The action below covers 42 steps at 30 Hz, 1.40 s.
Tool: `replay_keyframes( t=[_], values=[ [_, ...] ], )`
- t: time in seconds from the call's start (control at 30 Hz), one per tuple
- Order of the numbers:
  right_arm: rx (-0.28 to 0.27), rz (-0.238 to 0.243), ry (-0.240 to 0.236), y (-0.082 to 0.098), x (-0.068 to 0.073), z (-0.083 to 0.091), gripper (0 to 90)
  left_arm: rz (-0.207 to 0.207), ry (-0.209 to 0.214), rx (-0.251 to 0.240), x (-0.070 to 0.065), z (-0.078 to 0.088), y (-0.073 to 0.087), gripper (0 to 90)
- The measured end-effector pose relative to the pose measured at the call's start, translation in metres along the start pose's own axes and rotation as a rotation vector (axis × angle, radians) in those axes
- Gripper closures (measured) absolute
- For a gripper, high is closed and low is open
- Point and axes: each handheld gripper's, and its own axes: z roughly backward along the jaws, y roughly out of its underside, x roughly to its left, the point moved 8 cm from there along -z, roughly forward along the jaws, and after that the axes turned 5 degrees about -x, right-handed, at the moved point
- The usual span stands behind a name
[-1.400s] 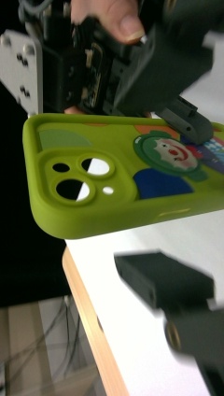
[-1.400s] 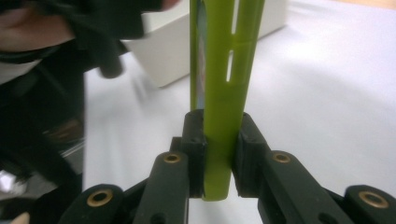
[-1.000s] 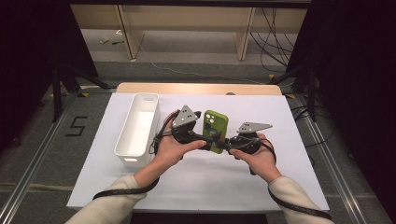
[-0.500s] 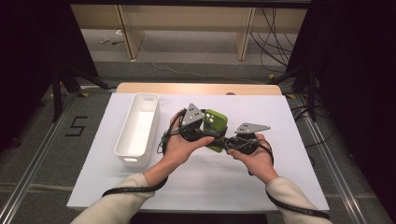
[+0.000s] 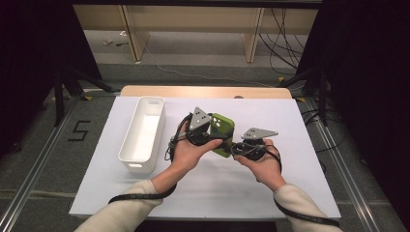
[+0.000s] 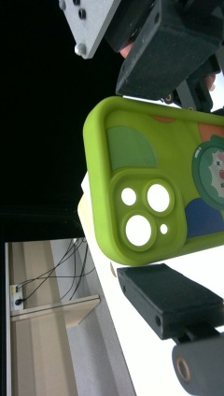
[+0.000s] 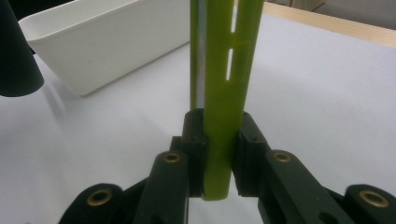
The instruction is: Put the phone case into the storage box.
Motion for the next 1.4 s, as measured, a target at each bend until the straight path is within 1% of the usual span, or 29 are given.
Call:
replay_keyframes(
  t=[0.27, 0.37, 0.63, 0.73, 1.0, 1.07, 1.1, 1.23, 1.3, 1.4],
  values=[
    [-0.003, 0.01, 0.014, -0.0008, 0.0024, -0.0014, 78.0, 0.018, -0.021, 0.0, 0.0001, -0.0035, 0.0014, 10.4],
    [-0.003, 0.013, 0.019, -0.001, 0.0023, -0.0011, 78.0, 0.021, -0.018, -0.004, -0.0009, -0.0038, 0.0011, 13.2],
    [-0.005, 0.021, 0.032, -0.0013, 0.0024, -0.0009, 77.9, 0.033, -0.01, -0.014, -0.001, -0.0034, 0.0003, 15.3],
    [-0.008, 0.026, 0.042, -0.0015, 0.002, -0.0008, 77.7, 0.029, -0.003, -0.015, -0.0008, -0.0032, -0.0002, 15.6],
    [-0.015, 0.029, 0.046, -0.0017, 0.0022, -0.0011, 76.5, 0.001, 0.005, -0.02, -0.0017, -0.0022, -0.0022, 16.1],
    [-0.016, 0.028, 0.045, -0.002, 0.0022, -0.001, 75.3, -0.001, 0.006, -0.025, -0.0019, -0.0015, -0.0037, 16.1],
    [-0.017, 0.03, 0.046, -0.0021, 0.0021, -0.0009, 76.5, -0.005, 0.007, -0.026, -0.0017, -0.0014, -0.0043, 16.2],
    [-0.016, 0.034, 0.048, -0.0026, 0.0023, -0.0007, 76.2, -0.006, 0.009, -0.027, -0.0022, -0.0012, -0.0041, 16.2],
    [-0.015, 0.031, 0.049, -0.0022, 0.0018, -0.0007, 74.1, -0.009, 0.011, -0.026, -0.0026, -0.0013, -0.0039, 16.3],
    [-0.013, 0.022, 0.055, -0.0018, 0.0004, -0.0004, 67.9, -0.02, 0.015, -0.029, -0.0026, -0.0006, -0.0052, 16.3]
  ],
)
